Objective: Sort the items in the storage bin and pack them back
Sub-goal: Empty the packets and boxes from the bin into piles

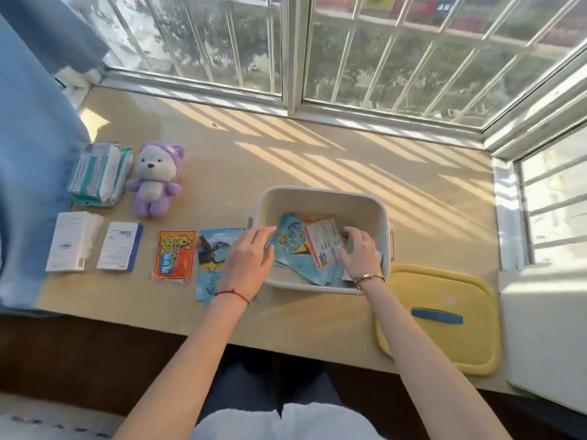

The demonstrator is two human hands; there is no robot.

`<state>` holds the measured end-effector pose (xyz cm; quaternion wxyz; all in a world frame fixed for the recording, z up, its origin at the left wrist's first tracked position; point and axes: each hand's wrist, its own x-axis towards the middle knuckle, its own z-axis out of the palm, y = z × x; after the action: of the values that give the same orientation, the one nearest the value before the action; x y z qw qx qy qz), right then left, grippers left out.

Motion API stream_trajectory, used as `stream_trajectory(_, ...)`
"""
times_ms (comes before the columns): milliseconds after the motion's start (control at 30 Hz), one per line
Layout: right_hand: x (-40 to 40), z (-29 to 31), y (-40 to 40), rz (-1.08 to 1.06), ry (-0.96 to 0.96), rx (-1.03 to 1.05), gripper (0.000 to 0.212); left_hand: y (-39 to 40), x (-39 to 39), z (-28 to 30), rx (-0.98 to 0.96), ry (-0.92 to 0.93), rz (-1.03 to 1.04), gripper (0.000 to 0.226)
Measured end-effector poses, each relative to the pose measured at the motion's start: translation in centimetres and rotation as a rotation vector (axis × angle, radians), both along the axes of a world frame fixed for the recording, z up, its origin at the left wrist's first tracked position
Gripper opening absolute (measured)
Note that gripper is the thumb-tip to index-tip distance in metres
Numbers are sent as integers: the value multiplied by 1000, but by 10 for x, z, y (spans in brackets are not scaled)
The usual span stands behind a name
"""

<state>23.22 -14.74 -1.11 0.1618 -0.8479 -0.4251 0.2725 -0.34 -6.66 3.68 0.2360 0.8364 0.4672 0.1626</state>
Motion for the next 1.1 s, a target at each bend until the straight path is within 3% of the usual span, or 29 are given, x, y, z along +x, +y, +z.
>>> stream_trajectory(233, 22, -54, 37, 31, 47, -83, 47, 31, 46, -72, -162, 158, -6, 40)
stream_trajectory(533, 29, -115, 63, 10, 130, -228, 56, 79, 93, -155, -336, 249, -211, 55)
stream_trajectory(667, 28, -130, 63, 2, 141, -218, 61, 87, 103, -180, -331, 332, -289, 61)
stream_trajectory(967, 26, -146, 59, 15, 18, -182, 50, 93, 106, -196, -242, 479, -285, 70)
stream_trajectory(1100, 27, -142, 62, -33, 78, -171, 40, 93, 107, -191, -216, 454, -266, 58)
